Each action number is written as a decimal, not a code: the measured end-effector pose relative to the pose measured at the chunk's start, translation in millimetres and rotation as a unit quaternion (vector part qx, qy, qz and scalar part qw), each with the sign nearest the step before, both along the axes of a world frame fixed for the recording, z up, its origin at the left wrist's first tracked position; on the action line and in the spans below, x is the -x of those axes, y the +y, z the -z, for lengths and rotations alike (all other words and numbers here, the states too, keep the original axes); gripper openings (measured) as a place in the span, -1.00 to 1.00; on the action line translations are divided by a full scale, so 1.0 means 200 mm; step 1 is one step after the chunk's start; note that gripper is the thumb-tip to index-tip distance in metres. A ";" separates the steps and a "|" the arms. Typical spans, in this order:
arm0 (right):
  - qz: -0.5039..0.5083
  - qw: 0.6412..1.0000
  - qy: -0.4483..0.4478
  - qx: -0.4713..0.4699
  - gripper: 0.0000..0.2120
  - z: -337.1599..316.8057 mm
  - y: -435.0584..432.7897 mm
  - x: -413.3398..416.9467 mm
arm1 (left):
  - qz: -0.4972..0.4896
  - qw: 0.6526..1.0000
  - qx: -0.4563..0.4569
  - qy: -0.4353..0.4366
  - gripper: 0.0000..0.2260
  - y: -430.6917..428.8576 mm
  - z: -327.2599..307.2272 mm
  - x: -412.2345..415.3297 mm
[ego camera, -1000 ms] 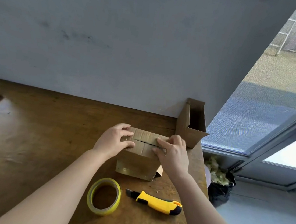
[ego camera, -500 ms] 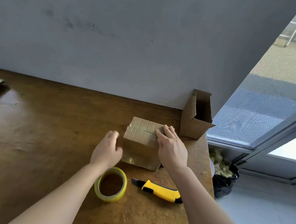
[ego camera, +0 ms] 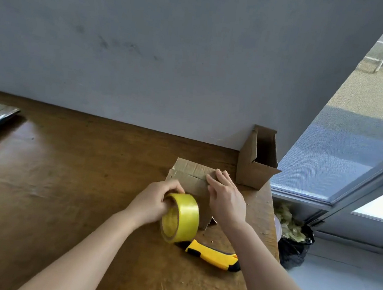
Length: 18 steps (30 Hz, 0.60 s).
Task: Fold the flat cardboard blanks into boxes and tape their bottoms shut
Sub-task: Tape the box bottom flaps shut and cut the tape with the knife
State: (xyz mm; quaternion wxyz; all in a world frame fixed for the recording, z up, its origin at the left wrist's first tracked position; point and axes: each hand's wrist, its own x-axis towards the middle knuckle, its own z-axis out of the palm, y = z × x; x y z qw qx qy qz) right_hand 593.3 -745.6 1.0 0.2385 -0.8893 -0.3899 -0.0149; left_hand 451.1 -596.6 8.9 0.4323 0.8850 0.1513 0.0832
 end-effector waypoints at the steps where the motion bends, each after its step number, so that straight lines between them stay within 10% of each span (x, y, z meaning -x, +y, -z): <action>1: -0.007 1.000 -0.001 0.002 -0.71 0.00 0.00 0.00 | -0.007 0.999 0.019 -0.045 -0.81 -0.01 -0.05 -0.04; 11: -0.047 0.996 0.053 0.050 -0.53 -0.07 -0.04 -0.04 | -0.125 0.988 0.050 -0.070 -0.88 0.00 -0.08 -0.28; 18: -0.006 0.914 0.326 -0.240 -0.61 -0.22 0.04 0.01 | -0.165 0.982 0.062 -0.061 -0.90 -0.01 -0.05 -0.31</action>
